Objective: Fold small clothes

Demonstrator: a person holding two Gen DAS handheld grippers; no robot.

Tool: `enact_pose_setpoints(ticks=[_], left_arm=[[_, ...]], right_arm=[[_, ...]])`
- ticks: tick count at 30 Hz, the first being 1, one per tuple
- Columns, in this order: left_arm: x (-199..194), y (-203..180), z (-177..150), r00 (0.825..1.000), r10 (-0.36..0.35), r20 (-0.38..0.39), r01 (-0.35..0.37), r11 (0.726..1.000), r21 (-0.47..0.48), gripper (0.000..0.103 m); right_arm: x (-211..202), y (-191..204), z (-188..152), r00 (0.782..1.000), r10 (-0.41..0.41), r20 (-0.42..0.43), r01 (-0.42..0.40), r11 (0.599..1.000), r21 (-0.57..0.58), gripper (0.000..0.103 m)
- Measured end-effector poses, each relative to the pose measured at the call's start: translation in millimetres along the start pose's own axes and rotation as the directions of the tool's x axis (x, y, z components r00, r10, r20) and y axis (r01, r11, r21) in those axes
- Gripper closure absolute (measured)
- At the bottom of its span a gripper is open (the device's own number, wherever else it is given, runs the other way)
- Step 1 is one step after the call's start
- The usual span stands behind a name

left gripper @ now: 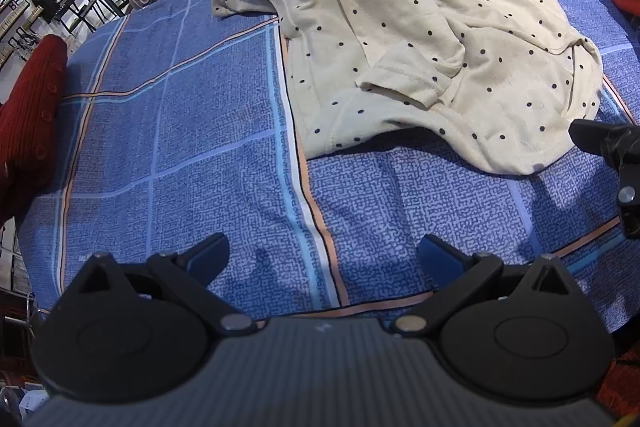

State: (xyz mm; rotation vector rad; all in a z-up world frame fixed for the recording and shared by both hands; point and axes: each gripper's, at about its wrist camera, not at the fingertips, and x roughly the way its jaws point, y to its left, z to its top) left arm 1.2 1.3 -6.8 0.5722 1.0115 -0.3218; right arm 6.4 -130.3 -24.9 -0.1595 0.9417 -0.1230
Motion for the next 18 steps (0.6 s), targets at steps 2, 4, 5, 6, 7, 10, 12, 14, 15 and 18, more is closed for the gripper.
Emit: enact_pose_setpoints(ticks=[2, 4, 5, 6, 7, 10, 12, 14, 15, 18], left_arm=[[0.4, -0.1, -0.1, 1.0, 0.001, 0.004, -0.001, 1.0, 0.0, 0.0], [0.7, -0.1, -0.2, 1.0, 0.005, 0.003, -0.005, 1.0, 0.003, 0.0], [0.7, -0.5, -0.4, 1.0, -0.009, 0.023, 0.009, 1.0, -0.01, 0.0], [1.1, -0.5, -0.6, 1.0, -0.01, 0.025, 0.01, 1.0, -0.01, 0.0], [1.5, -1.1, -0.3, 0.999, -0.01, 0.038, 0.01, 1.0, -0.014, 0.0], [2.4, -2.2, -0.3, 0.998, 0.003, 0.062, -0.002, 1.0, -0.015, 0.0], [2.4, -2.4, -0.3, 0.996, 0.011, 0.091, -0.009, 1.0, -0.021, 0.0], [3.3, -2.6, -0.1, 0.995, 0.013, 0.098, -0.01, 1.0, -0.022, 0.0], [4.0, -2.8, 0.1, 0.996, 0.012, 0.091, -0.01, 1.0, -0.019, 0.0], [6.6, -3.2, 0.6, 0.997, 0.005, 0.071, -0.004, 1.0, -0.011, 0.0]], right_arm=[[0.2, 0.2, -0.3, 1.0, 0.001, -0.001, -0.001, 1.0, 0.0, 0.0], [0.2, 0.2, -0.2, 1.0, 0.0, 0.0, 0.0, 1.0, 0.001, 0.0], [0.4, 0.3, -0.2, 1.0, 0.0, -0.001, 0.0, 1.0, 0.001, 0.0], [0.9, -0.3, -0.5, 1.0, 0.001, -0.002, -0.001, 1.0, 0.001, 0.0], [1.3, -0.4, -0.8, 1.0, 0.001, -0.002, -0.001, 1.0, 0.001, 0.0], [1.6, -0.5, -1.0, 1.0, 0.002, -0.002, -0.002, 1.0, 0.002, 0.0], [2.4, -1.0, -1.6, 1.0, 0.005, -0.002, -0.005, 1.0, 0.003, 0.0], [3.4, -0.8, -2.2, 1.0, 0.006, -0.006, -0.006, 1.0, 0.0, 0.0], [4.1, -0.4, -2.2, 1.0, 0.007, -0.007, -0.007, 1.0, -0.001, 0.0], [4.0, -0.1, -2.4, 1.0, 0.009, -0.001, -0.009, 1.0, -0.001, 0.0]])
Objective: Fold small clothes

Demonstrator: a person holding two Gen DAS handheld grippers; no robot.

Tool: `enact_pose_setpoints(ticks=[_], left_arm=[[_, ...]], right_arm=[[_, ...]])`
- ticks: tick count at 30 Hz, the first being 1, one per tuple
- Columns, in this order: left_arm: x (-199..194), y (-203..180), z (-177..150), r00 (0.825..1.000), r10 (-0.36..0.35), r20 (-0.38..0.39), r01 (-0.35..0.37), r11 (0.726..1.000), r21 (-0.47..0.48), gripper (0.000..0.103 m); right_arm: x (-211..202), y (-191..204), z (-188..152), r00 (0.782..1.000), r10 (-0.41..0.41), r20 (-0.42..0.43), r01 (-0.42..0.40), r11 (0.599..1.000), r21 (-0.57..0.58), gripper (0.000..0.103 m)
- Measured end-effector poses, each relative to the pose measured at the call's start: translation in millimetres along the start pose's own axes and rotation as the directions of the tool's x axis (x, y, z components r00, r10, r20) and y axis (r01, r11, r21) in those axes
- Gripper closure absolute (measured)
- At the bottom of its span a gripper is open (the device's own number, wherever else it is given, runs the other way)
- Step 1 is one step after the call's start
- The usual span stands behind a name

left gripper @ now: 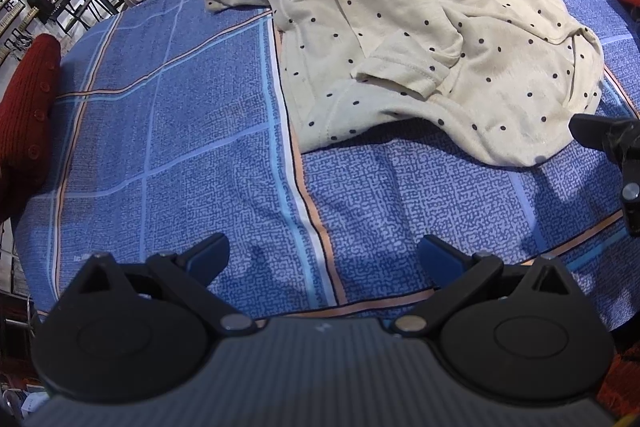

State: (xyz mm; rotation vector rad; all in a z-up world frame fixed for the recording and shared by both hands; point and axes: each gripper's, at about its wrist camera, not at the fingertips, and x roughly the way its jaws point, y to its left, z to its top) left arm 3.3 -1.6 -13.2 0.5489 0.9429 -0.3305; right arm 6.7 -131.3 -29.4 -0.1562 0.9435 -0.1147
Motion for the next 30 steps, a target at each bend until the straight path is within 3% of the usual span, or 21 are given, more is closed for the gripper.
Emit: enact_pose_setpoints(ticks=[4, 7, 12, 14, 16, 17, 20, 21, 23, 25, 27, 28, 30], left_arm=[[2.1, 3.0, -0.5, 0.999, -0.014, 0.031, 0.014, 1.0, 0.001, 0.0], [3.5, 10.5, -1.0, 0.996, -0.025, 0.081, 0.026, 1.0, -0.01, 0.0], [0.2, 24.8, 9.1, 0.979, -0.001, 0.204, 0.001, 1.0, -0.004, 0.0], [-1.1, 24.8, 19.2, 0.971, -0.037, 0.236, 0.03, 0.999, 0.036, 0.002], [-1.7, 24.1, 33.5, 0.962, -0.108, 0.253, 0.098, 0.994, 0.05, 0.01], [0.5, 23.0, 42.3, 0.951, -0.178, 0.253, 0.173, 0.984, 0.043, 0.011], [11.6, 8.9, 65.4, 0.914, -0.319, 0.25, 0.31, 0.948, 0.075, 0.012], [16.5, 1.4, 72.0, 0.916, -0.324, 0.238, 0.31, 0.946, 0.096, 0.012], [32.3, -18.2, 82.7, 0.924, -0.323, 0.204, 0.298, 0.944, 0.143, 0.032], [55.5, -33.1, 89.0, 0.935, -0.328, 0.136, 0.305, 0.937, 0.167, 0.08], [77.7, -36.6, 85.3, 0.951, -0.298, 0.088, 0.283, 0.947, 0.15, 0.091], [74.9, -30.4, 84.6, 0.946, -0.305, 0.109, 0.292, 0.949, 0.119, 0.095], [59.1, -5.4, 81.9, 0.939, -0.288, 0.188, 0.288, 0.957, 0.024, 0.096]], right_arm=[[-4.6, -4.7, 0.6, 0.998, -0.003, 0.058, 0.002, 1.0, 0.023, 0.0], [-12.6, -13.2, 0.2, 0.988, 0.016, 0.152, -0.026, 0.998, 0.065, 0.0], [-11.6, -23.6, -1.0, 0.966, 0.069, 0.248, -0.099, 0.989, 0.11, 0.0], [-5.6, -23.1, -1.1, 0.967, 0.055, 0.248, -0.08, 0.992, 0.093, 0.0], [2.4, -26.8, -0.4, 0.972, 0.055, 0.229, -0.078, 0.993, 0.092, 0.0], [6.0, -29.2, 0.8, 0.975, 0.057, 0.216, -0.081, 0.991, 0.103, 0.0], [10.9, -37.6, 0.4, 0.977, 0.046, 0.209, -0.077, 0.987, 0.144, 0.0], [10.8, -39.9, -0.1, 0.977, 0.039, 0.211, -0.072, 0.986, 0.15, 0.0], [12.7, -42.9, 0.5, 0.979, 0.034, 0.203, -0.066, 0.986, 0.153, 0.0], [14.5, -46.6, -0.9, 0.98, 0.025, 0.197, -0.058, 0.984, 0.166, 0.0], [17.5, -50.2, -2.6, 0.983, 0.022, 0.181, -0.055, 0.983, 0.178, 0.0], [18.5, -51.6, -3.4, 0.984, 0.02, 0.177, -0.052, 0.982, 0.181, 0.0], [19.6, -55.3, -4.8, 0.985, 0.015, 0.175, -0.048, 0.982, 0.185, 0.0]])
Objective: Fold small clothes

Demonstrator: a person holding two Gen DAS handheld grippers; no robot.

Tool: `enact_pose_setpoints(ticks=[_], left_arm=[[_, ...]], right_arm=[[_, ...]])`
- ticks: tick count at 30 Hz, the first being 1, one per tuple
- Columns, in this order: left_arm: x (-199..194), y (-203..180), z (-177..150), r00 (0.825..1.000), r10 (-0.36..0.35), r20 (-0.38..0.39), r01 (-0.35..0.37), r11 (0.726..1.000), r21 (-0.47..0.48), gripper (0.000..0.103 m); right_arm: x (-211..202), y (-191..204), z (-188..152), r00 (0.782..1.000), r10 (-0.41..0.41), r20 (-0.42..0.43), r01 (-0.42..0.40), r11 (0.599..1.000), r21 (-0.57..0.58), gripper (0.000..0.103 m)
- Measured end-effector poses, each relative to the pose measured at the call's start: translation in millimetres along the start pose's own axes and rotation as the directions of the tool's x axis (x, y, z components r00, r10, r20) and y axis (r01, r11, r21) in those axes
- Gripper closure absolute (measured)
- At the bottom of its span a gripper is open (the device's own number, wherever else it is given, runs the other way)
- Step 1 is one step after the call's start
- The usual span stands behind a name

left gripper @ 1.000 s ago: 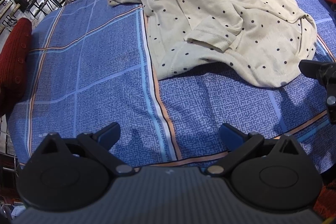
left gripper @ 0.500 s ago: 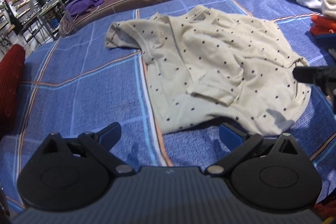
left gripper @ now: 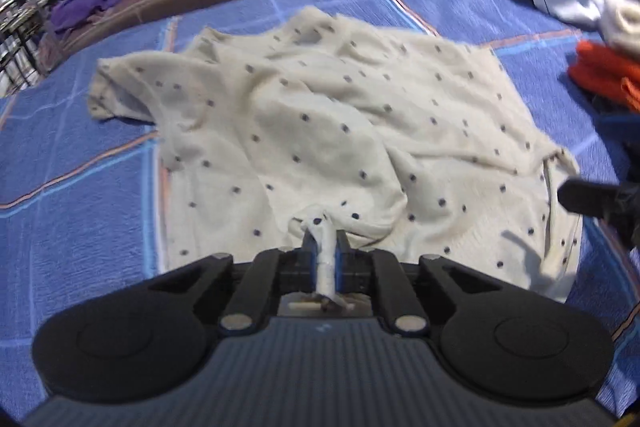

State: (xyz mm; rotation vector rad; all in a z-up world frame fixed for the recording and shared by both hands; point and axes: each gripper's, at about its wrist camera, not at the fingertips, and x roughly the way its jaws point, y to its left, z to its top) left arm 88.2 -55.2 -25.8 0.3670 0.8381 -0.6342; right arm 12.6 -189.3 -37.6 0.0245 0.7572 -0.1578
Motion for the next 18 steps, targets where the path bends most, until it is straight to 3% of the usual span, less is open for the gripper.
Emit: enact_pose_setpoints(ticks=[2, 4, 6, 8, 10, 12, 14, 16, 17, 18], left_arm=[[-29.7, 34.1, 1.9, 0.995, 0.049, 0.084, -0.039, 0.992, -0.117, 0.096], [-56.3, 80.1, 2.0, 0.978, 0.171, 0.118, -0.139, 0.962, -0.235, 0.096], [-81.4, 130.7, -3.3, 0.93, 0.352, 0.109, -0.3, 0.895, -0.332, 0.096], [-103.0, 179.8, -15.4, 0.861, 0.506, 0.041, -0.45, 0.799, -0.399, 0.096], [-118.7, 221.1, -35.1, 0.822, 0.569, -0.03, -0.514, 0.717, -0.471, 0.096], [-130.5, 250.6, -56.1, 0.83, 0.552, -0.082, -0.506, 0.682, -0.528, 0.096], [-135.1, 263.6, -71.6, 0.826, 0.549, -0.13, -0.525, 0.664, -0.533, 0.096], [-129.7, 260.6, -76.1, 0.819, 0.55, -0.161, -0.548, 0.671, -0.499, 0.089], [-123.5, 254.1, -78.1, 0.814, 0.553, -0.179, -0.564, 0.675, -0.476, 0.088], [-117.3, 244.5, -79.5, 0.805, 0.562, -0.189, -0.579, 0.676, -0.457, 0.076]], right_arm=[[2.4, -3.3, -0.6, 1.0, 0.001, -0.003, -0.001, 1.0, 0.004, 0.0], [7.0, -4.6, -0.4, 1.0, 0.012, -0.005, -0.012, 1.0, 0.005, 0.0], [13.9, -2.2, 2.0, 1.0, 0.03, -0.007, -0.03, 1.0, 0.001, 0.0], [20.1, 4.7, 7.1, 0.999, 0.052, 0.004, -0.052, 0.998, -0.025, 0.0], [26.2, 12.8, 13.4, 0.997, 0.076, 0.026, -0.075, 0.996, -0.053, 0.0], [34.0, 23.0, 21.4, 0.994, 0.105, 0.043, -0.101, 0.992, -0.08, 0.002], [41.0, 34.5, 28.6, 0.99, 0.126, 0.062, -0.119, 0.986, -0.115, 0.014], [52.0, 48.3, 38.0, 0.985, 0.154, 0.081, -0.139, 0.977, -0.162, 0.035], [56.3, 55.0, 40.6, 0.982, 0.163, 0.092, -0.144, 0.971, -0.189, 0.037], [63.7, 64.1, 44.1, 0.98, 0.171, 0.098, -0.145, 0.962, -0.23, 0.039]])
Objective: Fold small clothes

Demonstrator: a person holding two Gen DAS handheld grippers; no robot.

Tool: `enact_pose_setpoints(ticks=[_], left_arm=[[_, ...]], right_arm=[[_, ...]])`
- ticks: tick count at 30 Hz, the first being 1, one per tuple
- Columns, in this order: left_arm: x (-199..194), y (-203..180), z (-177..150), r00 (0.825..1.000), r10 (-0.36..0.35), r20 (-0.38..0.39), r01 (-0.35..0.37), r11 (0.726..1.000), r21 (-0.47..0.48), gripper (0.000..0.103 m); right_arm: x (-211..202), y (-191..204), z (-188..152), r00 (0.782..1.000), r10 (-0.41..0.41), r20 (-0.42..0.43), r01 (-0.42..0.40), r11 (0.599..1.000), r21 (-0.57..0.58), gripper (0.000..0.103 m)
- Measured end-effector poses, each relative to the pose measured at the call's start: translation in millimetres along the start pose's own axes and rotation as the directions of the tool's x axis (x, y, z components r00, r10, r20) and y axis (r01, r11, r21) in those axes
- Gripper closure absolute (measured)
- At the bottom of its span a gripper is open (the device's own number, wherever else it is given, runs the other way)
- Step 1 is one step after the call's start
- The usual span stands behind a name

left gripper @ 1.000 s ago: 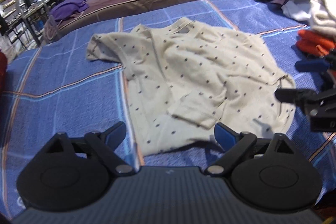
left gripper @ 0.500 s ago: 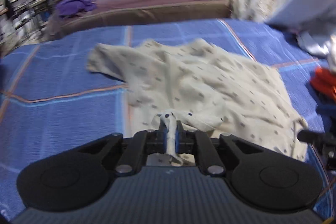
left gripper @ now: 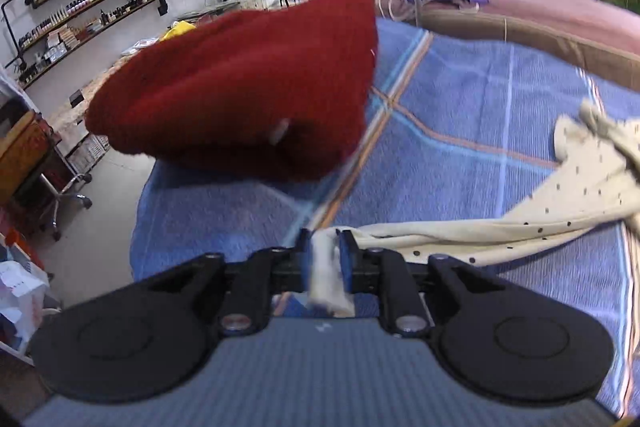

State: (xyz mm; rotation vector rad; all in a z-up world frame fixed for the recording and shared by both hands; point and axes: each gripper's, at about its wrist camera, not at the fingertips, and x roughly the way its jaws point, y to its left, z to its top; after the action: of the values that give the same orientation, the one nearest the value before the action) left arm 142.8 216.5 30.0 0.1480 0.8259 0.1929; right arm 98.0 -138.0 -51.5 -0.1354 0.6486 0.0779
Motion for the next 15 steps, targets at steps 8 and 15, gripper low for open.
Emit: enact_pose_setpoints(ticks=[8, 15], left_arm=[[-49.9, -108.9, -23.6, 0.894, -0.448, -0.024, 0.439, 0.862, 0.252, 0.033], [-59.0, -205.2, -47.7, 0.839, -0.528, -0.129, 0.513, 0.69, 0.51, 0.021]], right_arm=[[44.1, 25.6, -3.5, 0.989, -0.073, -0.129, 0.051, 0.984, -0.168, 0.086], [-2.5, -8.5, -3.2, 0.978, -0.208, 0.009, 0.209, 0.976, -0.067, 0.103]])
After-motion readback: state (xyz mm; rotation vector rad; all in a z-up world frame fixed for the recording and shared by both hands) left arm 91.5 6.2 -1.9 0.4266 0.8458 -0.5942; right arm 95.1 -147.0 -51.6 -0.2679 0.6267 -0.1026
